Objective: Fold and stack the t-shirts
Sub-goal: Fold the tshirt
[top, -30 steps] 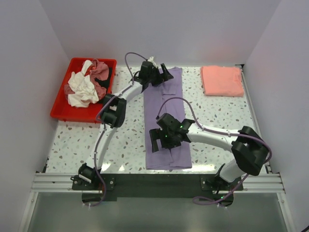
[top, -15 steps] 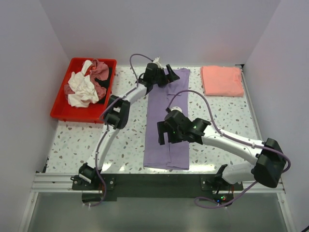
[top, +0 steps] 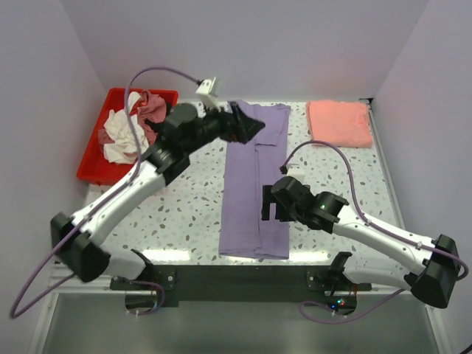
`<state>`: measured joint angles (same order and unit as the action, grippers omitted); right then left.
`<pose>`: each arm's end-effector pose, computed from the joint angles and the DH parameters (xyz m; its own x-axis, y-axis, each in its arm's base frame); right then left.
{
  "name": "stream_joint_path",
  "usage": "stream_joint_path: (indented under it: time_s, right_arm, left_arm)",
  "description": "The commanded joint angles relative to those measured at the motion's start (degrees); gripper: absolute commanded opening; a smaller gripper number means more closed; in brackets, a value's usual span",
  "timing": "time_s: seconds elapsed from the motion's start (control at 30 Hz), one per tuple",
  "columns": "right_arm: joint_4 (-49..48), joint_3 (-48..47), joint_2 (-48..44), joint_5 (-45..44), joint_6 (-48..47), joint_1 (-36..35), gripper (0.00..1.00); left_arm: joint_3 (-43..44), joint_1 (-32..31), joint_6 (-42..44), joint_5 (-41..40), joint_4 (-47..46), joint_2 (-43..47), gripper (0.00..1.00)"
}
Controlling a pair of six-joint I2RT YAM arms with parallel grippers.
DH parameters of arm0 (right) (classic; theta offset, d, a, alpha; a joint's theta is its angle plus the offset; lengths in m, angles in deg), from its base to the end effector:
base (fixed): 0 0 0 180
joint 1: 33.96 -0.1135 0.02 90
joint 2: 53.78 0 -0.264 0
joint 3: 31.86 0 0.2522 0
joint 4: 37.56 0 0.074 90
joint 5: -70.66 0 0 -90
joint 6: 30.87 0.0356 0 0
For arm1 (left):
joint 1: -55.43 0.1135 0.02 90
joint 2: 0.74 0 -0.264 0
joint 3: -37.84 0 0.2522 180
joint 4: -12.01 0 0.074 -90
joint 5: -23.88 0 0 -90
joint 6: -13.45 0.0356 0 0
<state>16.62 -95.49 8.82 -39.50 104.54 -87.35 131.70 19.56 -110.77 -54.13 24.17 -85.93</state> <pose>0.1381 0.1653 0.2665 -0.7839 0.0659 -0.6174 -0.1026 0.9669 0.2335 0.2840 -0.2145 0.4080 -0.4576 -0.3480 -0.8182 0.5851 0.5750 -0.5718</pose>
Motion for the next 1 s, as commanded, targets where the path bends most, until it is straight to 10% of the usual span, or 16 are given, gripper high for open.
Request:
stream_joint_path:
  time_s: [0.0, 0.6, 0.97]
  right_arm:
    - [-1.57, 2.4, -3.19, -5.4, 1.97, 0.56, 0.99]
    - [-5.35, 7.24, -7.68, 0.21, -6.21, 0.56, 0.99]
    - [-4.91, 7.41, -2.15, 0.48, -5.5, 0.56, 0.98]
  left_arm:
    - [-18.53, -1.21, -1.17, -9.87, 4.4, 8.85, 1.0]
    - [-50.3, -15.97, -15.96, -4.44, 22.27, 23.14, 0.98]
    - [-50.83, -22.21, -17.11, -1.17, 20.15, 16.81, 0.68]
